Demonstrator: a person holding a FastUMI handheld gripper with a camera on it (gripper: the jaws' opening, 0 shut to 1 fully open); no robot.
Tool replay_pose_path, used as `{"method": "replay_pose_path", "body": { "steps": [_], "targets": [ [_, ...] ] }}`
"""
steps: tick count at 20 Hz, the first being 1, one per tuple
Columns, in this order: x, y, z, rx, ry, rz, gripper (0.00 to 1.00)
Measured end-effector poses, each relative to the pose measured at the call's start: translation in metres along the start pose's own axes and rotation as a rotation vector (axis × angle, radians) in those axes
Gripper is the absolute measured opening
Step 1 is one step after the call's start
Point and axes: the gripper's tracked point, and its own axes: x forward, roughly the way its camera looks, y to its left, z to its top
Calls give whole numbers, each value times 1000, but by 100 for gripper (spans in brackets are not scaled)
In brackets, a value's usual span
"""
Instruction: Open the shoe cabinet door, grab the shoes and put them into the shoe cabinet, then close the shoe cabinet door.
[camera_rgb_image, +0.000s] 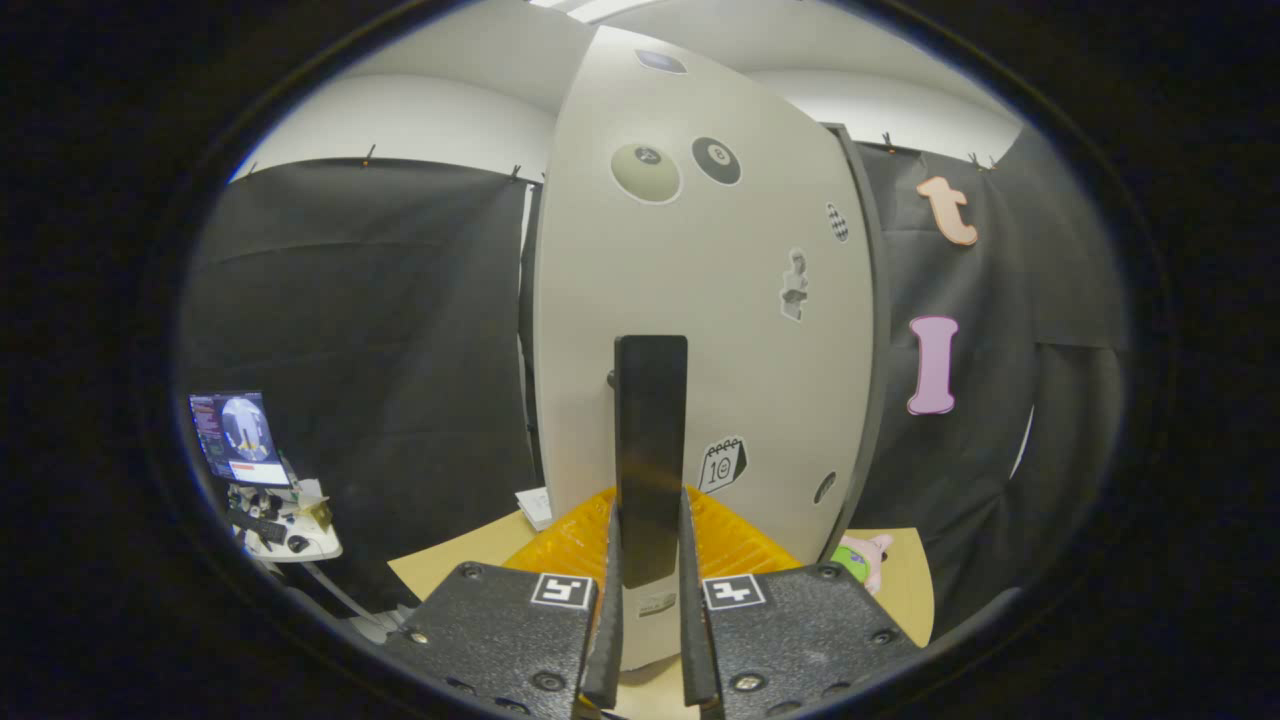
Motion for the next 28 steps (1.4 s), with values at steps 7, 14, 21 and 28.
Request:
{"method": "replay_pose_path", "body": {
  "steps": [7,14,21,28],
  "targets": [
    [-15,-12,0,25,-23,-66,27],
    [-32,-39,1,110,-39,-224,26],
    [-55,-99,2,110,-62,-358,4],
    [-71,-119,6,171,-128,-300,15]
  ]
}}
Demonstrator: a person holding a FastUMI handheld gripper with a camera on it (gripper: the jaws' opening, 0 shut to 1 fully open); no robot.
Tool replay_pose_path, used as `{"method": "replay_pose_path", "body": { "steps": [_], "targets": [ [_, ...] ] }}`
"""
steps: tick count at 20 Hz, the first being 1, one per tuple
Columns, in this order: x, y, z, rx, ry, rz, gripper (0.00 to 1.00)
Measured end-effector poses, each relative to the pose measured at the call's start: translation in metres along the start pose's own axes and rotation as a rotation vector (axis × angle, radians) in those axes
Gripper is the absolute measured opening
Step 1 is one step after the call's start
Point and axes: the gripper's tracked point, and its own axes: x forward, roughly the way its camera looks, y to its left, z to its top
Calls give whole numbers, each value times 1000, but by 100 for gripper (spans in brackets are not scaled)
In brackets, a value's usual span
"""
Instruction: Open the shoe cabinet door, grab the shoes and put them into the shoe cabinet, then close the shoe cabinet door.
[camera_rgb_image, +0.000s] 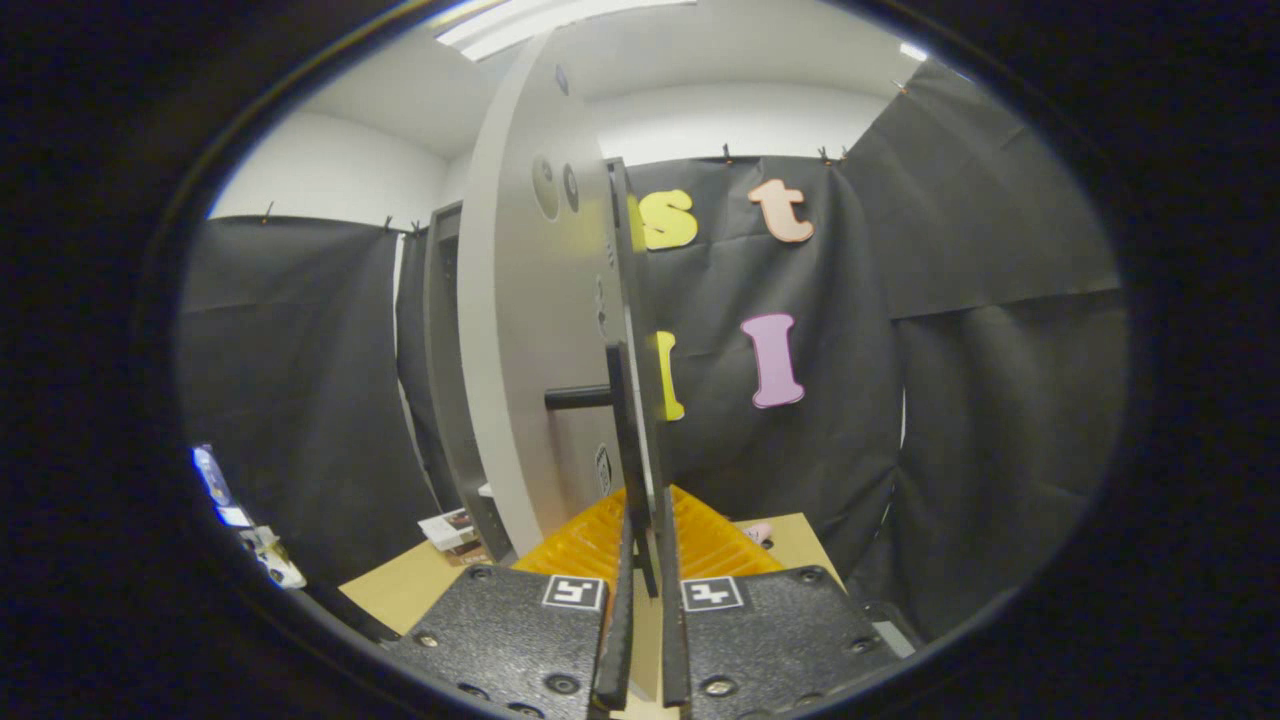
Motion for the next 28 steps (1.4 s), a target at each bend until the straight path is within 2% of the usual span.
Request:
{"method": "replay_pose_path", "body": {
  "steps": [3,6,8,12,16,28],
  "targets": [
    [-25,-13,12,15,-83,-83,45],
    [-50,-19,23,21,-140,-186,91],
    [-63,-13,28,21,-172,-219,99],
    [-75,4,26,58,-178,-290,100],
    [-62,38,18,24,-167,-270,100],
    [22,149,-57,-126,-128,-214,100]
  ]
}}
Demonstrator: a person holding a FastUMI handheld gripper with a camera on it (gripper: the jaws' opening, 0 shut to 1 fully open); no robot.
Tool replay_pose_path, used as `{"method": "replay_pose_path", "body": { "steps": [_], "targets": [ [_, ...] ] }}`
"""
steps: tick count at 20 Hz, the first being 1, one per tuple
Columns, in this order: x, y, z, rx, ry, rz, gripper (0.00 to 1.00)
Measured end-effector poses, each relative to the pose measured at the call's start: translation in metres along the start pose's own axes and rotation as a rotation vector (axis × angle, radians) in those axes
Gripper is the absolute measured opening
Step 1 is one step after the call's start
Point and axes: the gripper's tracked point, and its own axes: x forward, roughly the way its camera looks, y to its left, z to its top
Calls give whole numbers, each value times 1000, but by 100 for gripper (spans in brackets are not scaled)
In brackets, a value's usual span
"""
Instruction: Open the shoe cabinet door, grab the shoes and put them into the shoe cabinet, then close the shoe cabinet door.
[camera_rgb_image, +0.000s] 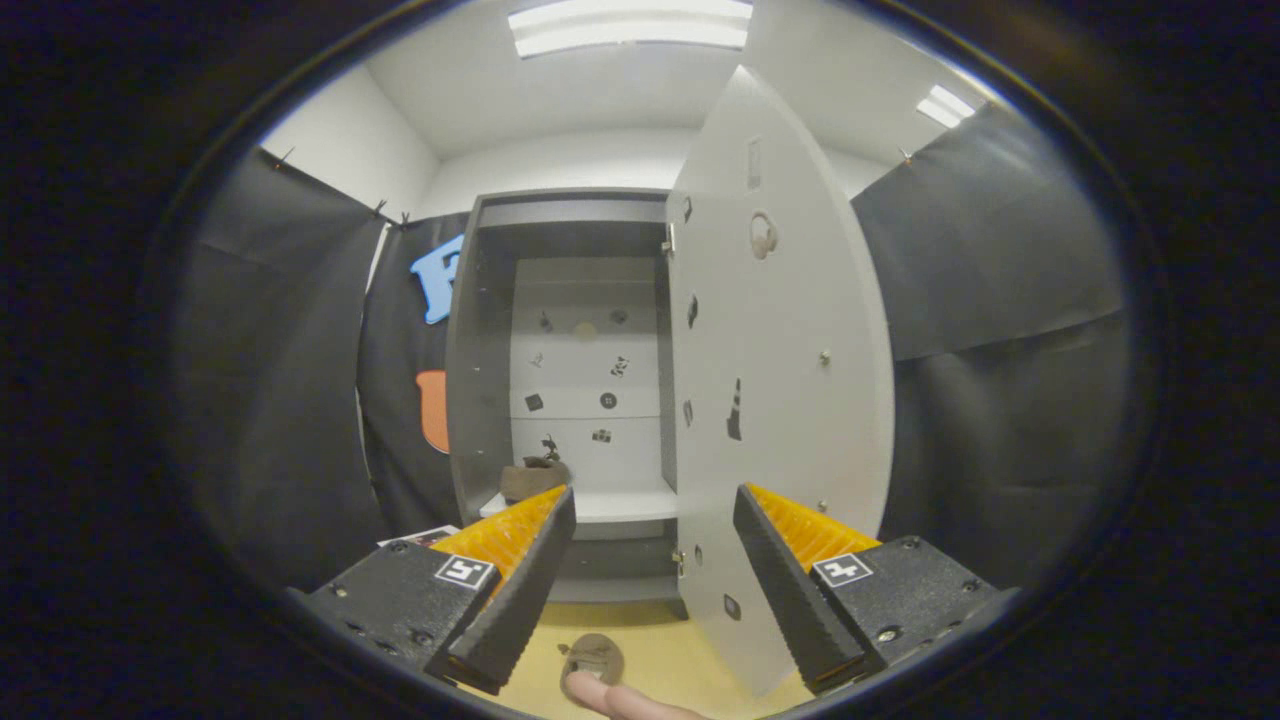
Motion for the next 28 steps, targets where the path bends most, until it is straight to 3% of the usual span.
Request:
{"method": "replay_pose_path", "body": {
  "steps": [3,7,16,21,25,28],
  "targets": [
    [17,23,-33,-10,3,18,100],
    [42,49,-113,-30,84,59,100],
    [76,80,-339,-63,475,134,100],
    [65,101,-409,-92,626,184,100],
    [72,102,-442,-85,703,192,92],
    [80,101,-458,-59,752,198,66]
  ]
}}
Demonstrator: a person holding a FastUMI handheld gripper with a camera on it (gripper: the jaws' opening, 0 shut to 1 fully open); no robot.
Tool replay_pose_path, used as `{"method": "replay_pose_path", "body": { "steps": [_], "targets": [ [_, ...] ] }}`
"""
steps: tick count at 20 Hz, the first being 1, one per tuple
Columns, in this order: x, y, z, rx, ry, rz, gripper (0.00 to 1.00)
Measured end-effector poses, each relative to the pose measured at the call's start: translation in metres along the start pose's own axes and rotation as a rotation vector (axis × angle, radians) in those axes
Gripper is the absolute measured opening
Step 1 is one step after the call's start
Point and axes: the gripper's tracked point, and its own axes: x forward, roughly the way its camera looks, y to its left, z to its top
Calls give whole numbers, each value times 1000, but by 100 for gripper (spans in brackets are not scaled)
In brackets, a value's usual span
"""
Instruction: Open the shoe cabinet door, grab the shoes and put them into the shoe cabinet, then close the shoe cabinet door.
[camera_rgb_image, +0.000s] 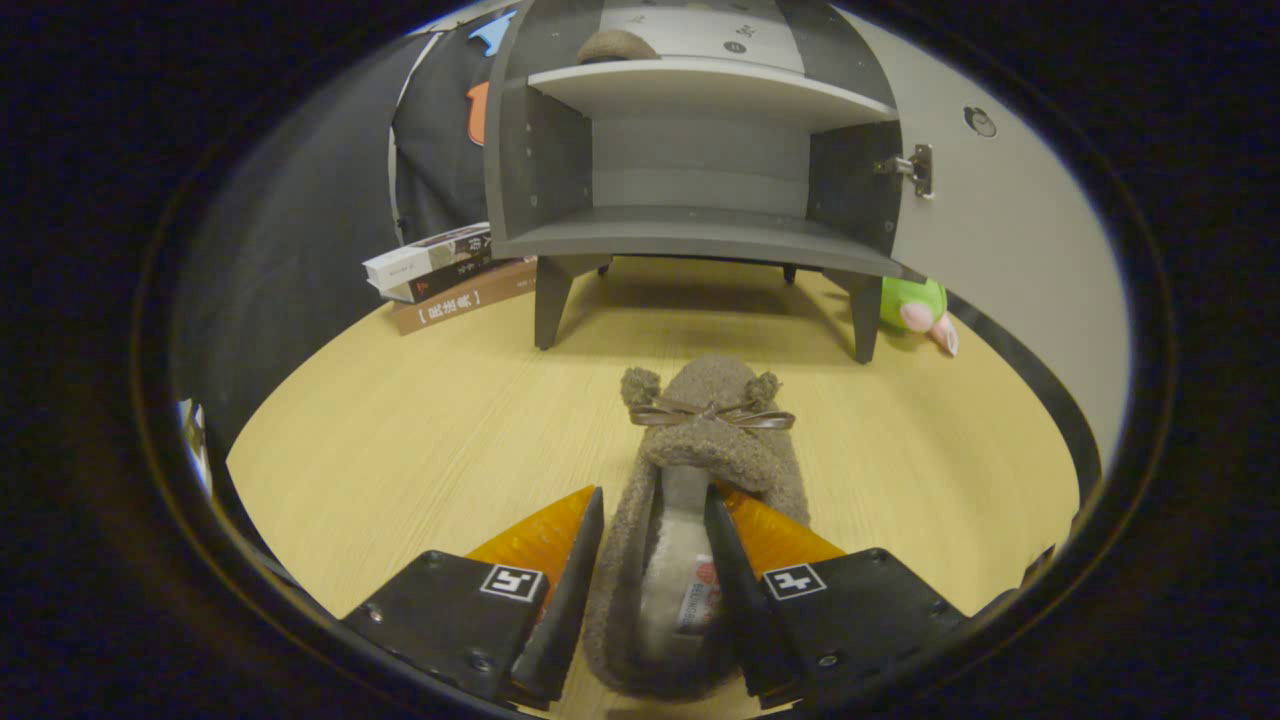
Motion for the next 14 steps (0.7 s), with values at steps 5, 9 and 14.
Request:
{"method": "replay_pose_path", "body": {
  "steps": [5,9,14],
  "targets": [
    [-1,-2,8,60,-59,56,27],
    [-6,-1,15,66,-101,75,15],
    [-27,-22,24,118,-133,88,12]
  ]
}}
